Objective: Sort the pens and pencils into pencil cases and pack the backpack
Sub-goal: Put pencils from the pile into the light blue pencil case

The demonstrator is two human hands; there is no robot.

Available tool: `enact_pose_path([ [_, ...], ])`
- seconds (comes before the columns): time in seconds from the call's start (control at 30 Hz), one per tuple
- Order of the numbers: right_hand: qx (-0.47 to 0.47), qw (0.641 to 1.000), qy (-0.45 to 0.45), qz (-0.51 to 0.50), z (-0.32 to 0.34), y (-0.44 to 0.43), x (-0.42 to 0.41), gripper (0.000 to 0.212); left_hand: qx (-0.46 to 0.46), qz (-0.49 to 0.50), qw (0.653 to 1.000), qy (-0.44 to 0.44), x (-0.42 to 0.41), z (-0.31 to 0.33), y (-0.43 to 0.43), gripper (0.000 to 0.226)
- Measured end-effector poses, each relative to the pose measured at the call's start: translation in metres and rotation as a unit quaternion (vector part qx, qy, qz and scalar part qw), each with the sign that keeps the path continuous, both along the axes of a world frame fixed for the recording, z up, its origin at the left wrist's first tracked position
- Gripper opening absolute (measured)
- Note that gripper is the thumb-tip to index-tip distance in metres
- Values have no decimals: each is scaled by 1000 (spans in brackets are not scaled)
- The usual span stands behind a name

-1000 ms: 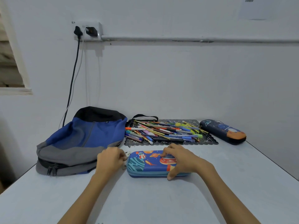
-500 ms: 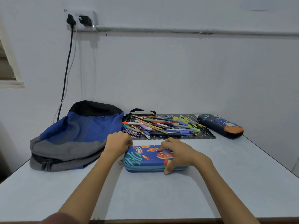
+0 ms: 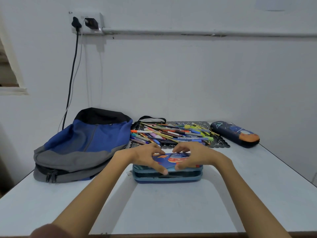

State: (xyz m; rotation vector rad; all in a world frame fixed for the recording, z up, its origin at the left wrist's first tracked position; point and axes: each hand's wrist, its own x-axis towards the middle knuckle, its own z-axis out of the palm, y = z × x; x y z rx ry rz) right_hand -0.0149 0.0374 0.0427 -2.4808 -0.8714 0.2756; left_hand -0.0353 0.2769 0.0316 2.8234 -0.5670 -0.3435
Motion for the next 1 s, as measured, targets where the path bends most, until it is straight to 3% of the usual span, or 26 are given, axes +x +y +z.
enact_pose_path([
  [0.1,117,992,26,-50,-6,-11,-5,54,7,2,1000,-2,-3,4,-3,83],
  [0.2,220,963,-20,-155,-19,-20,-8,84,-96,49,994,12,-2,12,-3,71],
  [0.27,223,950,-13,-219,-35,-26,-6,97,-148,80,985,36,1,17,-2,70],
  [0.37,190,928,71,-312,-52,-31,-1,58,-213,130,966,71,7,24,1,80],
  [0.47,214,915,97,-329,-55,-31,6,20,-262,163,947,90,9,28,8,79],
  [0.53,207,921,78,-320,-52,-28,10,10,-303,200,924,118,8,27,15,75],
  [0.6,155,935,29,-318,-51,-24,18,11,-319,211,914,135,0,25,19,48],
  [0.73,64,946,-60,-313,-53,-23,34,16,-251,234,928,143,-21,9,28,27],
  [0.87,41,958,-90,-269,-54,-28,44,12,-147,217,945,196,-40,-13,30,31],
  [1.0,25,967,-106,-232,-57,-30,52,19,-68,165,978,109,-48,-21,22,36],
])
